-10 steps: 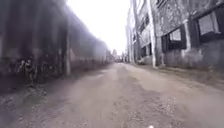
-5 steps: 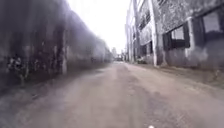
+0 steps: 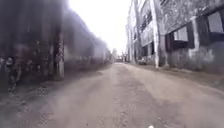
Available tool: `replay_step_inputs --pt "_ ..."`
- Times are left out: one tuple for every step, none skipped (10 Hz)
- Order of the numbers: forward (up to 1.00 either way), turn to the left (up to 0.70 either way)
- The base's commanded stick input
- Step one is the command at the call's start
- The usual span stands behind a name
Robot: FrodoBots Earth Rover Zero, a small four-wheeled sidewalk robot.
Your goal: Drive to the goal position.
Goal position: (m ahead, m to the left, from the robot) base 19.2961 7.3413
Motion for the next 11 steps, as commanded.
replay_step_inputs --pt "0.50 0.00" --pt "0.50 0.00" --pt "0.50 0.00" --pt "0.50 0.00" --pt "0.50 0.00" --pt "0.50 0.00" --pt "0.50 0.00" --pt "0.50 0.00" --pt "0.50 0.00" --pt "0.50 0.00" --pt "0.50 0.00"
